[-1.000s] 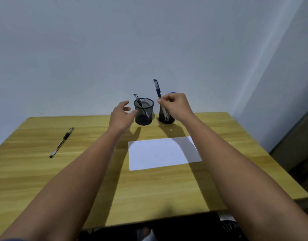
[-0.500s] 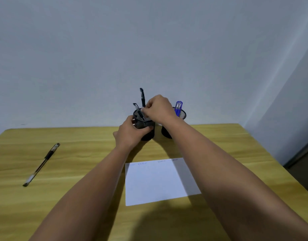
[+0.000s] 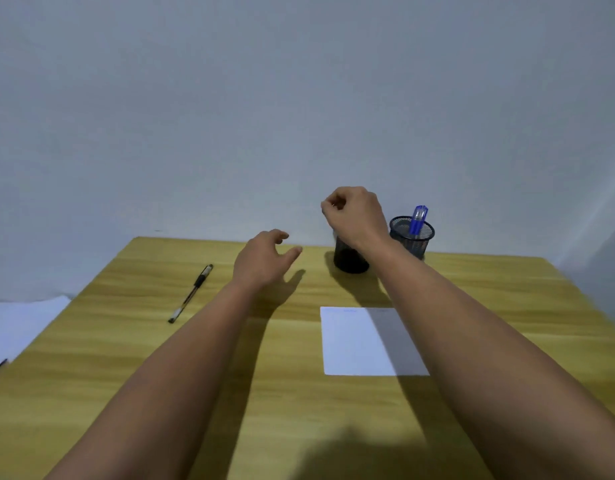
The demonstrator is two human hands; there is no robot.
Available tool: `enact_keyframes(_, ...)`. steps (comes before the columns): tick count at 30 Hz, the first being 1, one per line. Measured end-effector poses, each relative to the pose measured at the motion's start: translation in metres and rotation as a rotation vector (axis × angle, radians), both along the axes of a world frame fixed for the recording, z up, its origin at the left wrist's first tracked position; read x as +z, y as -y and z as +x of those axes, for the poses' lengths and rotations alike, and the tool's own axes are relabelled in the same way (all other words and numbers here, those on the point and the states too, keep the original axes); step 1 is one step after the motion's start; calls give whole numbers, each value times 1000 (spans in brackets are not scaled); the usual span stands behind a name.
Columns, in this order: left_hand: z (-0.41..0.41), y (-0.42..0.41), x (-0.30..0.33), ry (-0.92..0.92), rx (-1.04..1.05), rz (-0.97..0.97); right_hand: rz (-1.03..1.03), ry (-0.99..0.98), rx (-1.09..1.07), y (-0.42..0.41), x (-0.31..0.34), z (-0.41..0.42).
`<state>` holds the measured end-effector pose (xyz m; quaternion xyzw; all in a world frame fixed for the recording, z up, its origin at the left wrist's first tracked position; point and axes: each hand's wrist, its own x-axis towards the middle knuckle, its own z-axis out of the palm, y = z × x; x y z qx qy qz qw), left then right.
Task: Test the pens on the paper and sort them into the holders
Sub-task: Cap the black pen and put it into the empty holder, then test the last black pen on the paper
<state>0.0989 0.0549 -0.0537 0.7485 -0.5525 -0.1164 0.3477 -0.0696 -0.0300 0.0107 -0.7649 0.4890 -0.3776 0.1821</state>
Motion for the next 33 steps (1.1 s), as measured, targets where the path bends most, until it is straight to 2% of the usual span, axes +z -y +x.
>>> enact_keyframes(7, 91, -70, -15, 238, 328, 183, 84, -135, 166, -48, -26, 62)
enact_keyframes(10, 109, -86, -32, 307, 393, 265, 134, -212, 242, -62, -43, 83)
enact_keyframes(15, 114, -87, -41, 338, 286, 197, 154, -335, 348, -79, -67, 98)
enact_keyframes(21, 90, -82, -36, 482, 30, 64, 26, -528, 383, -88, -82, 94)
enact_keyframes(29, 37, -68, 3, 627, -142, -140, 14, -489, 276, -83, -62, 37)
enact_keyframes(31, 22, -69, 13, 588, -95, -223, 56, -435, 191, -80, -58, 18)
enact_keyframes(33, 5, -70, 21, 472, -46, -278, 129, -328, 93, -78, -54, -4)
